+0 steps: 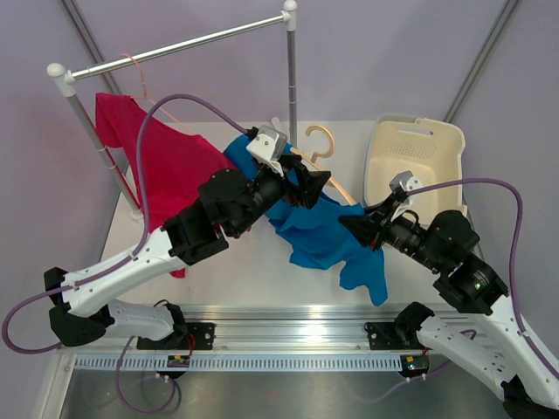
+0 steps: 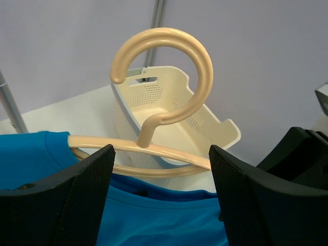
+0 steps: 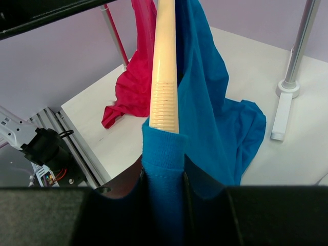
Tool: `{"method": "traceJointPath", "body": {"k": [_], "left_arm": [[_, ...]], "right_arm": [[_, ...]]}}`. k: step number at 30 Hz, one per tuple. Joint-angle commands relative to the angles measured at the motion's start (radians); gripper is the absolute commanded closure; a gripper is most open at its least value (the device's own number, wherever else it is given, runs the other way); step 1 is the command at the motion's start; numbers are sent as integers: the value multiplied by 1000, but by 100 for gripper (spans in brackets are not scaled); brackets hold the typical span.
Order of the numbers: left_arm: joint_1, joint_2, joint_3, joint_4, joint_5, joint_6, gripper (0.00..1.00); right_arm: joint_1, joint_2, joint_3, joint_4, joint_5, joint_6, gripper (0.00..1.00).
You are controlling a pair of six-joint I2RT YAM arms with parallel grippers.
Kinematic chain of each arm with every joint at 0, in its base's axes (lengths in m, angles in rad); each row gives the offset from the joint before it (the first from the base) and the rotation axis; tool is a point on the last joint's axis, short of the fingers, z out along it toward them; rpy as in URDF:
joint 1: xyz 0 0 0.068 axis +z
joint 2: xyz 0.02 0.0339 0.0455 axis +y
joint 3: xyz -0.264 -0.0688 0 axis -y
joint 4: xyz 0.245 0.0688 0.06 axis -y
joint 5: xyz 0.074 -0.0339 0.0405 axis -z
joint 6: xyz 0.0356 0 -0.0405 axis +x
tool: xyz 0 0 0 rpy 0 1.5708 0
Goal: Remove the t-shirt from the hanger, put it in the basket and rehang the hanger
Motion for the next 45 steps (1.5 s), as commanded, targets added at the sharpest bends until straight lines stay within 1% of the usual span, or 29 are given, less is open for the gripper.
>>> {"method": "traceJointPath", "body": {"k": [1, 3, 8, 11, 12, 17, 18, 21, 22, 28, 29, 30, 31, 33, 35, 38, 40, 43, 45], "left_arm": [[-4, 12, 45, 26, -61, 84, 23], [-4, 20, 51, 28, -55, 101, 23], [-4, 35, 56, 20, -33, 124, 32], [-2, 40, 48, 20, -38, 129, 37], [-4, 40, 45, 22, -44, 129, 40], [-4, 34, 20, 22, -67, 124, 47], [-4, 34, 19, 20, -67, 126, 55], [-4, 37, 22, 20, -69, 129, 74], [-2, 35, 23, 19, -69, 129, 83], [-2, 15, 36, 17, -72, 114, 92], [-4, 9, 36, 17, -87, 106, 100], [-4, 6, 37, 16, -98, 101, 100], [-4, 4, 37, 17, -105, 94, 100], [-4, -6, 36, 11, -115, 94, 100], [-4, -17, 31, 5, -133, 89, 100], [-4, -52, 16, -6, -177, 83, 100], [-2, -87, 0, -17, -194, 80, 100], [-4, -141, -23, -23, -246, 86, 100], [-4, -160, -35, -35, -277, 94, 100]], "right_arm": [[-2, 4, 34, 50, -52, 6, 100], [-2, 21, 40, 39, -55, 3, 100], [-2, 27, 32, 56, -70, 7, 100], [-2, 19, 27, 64, -83, 9, 100], [-2, 18, 26, 64, -80, 9, 100], [-2, 11, 27, 64, -84, 9, 100], [-2, 13, 29, 64, -89, 6, 100], [-2, 18, 35, 62, -89, 4, 100], [-2, 24, 38, 61, -89, 6, 100], [-2, 41, 50, 53, -101, 3, 100], [-2, 44, 53, 53, -106, 3, 100], [-2, 45, 53, 53, -109, 4, 99], [-2, 45, 52, 56, -110, 4, 89], [-2, 44, 52, 53, -89, 10, 64], [-2, 38, 44, 47, -72, 15, 47], [-2, 19, 35, 27, -54, 13, 35], [-2, 1, 24, 13, -40, 24, 33], [-2, -12, 14, -22, -59, 27, 38], [-2, -21, 4, -37, -84, 32, 36]]}}
